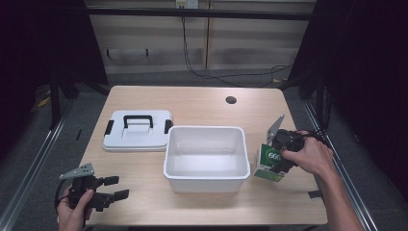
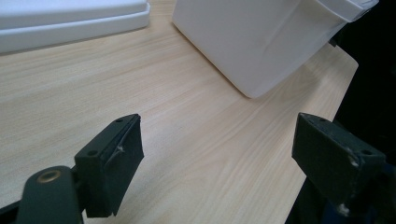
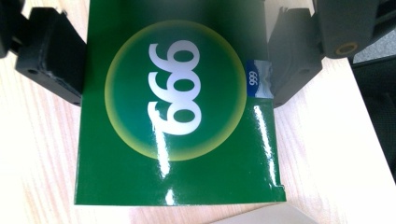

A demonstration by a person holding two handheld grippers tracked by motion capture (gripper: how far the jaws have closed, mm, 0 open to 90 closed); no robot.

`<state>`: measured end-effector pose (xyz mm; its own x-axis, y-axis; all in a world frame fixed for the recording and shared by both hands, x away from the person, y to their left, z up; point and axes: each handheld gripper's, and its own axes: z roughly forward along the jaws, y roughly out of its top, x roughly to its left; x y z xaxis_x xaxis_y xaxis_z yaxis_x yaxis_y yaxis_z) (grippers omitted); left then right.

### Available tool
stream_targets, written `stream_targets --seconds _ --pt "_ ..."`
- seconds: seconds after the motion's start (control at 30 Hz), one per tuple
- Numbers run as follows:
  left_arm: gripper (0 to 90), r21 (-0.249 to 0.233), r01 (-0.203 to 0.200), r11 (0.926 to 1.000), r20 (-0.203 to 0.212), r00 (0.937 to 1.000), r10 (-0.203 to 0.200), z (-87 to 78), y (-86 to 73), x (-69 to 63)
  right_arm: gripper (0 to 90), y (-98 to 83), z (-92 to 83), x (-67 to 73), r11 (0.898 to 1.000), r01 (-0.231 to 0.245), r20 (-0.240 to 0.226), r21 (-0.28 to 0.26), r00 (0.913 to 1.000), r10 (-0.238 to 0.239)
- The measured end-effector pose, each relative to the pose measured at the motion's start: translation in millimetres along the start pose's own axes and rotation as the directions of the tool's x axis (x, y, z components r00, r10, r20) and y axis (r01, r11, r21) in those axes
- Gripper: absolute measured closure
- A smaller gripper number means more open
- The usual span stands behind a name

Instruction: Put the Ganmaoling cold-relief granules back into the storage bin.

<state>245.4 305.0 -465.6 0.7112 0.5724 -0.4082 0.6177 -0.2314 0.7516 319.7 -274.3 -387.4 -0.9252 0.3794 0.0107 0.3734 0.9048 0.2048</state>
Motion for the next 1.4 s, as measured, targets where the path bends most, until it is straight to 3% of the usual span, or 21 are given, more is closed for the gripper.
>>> stream_targets --seconds 0.43,0.63,0.7,1.23,1.4 --pt "16.5 0.000 0.001 1.0000 -0.005 1.0000 -0.001 -0.3 0.0 0.2 15.9 -13.5 -17.8 2.4 0.996 -0.048 -0.020 -0.077 0.9987 0.046" --pt "16.5 -0.006 0.006 1.0000 -0.005 1.0000 -0.006 -0.7 -0.1 0.0 15.9 -16.9 -24.8 2.2 0.991 -0.056 -0.007 -0.122 0.9984 0.055" --pt "16.5 -0.006 0.002 1.0000 -0.009 1.0000 -0.003 -1.2 0.2 -0.1 15.9 -19.9 -29.1 2.6 0.983 -0.057 -0.014 -0.172 0.9983 0.056" --pt "16.5 -0.005 0.002 1.0000 -0.010 0.9999 -0.002 -1.1 0.2 -0.1 16.0 -33.1 -48.3 6.8 0.961 -0.055 -0.006 -0.270 0.9985 0.055" --pt "16.4 -0.009 -0.001 1.0000 -0.007 1.0000 0.001 -1.3 0.3 -0.3 16.0 -36.8 -55.2 7.3 0.948 -0.063 -0.007 -0.311 0.9979 0.064"
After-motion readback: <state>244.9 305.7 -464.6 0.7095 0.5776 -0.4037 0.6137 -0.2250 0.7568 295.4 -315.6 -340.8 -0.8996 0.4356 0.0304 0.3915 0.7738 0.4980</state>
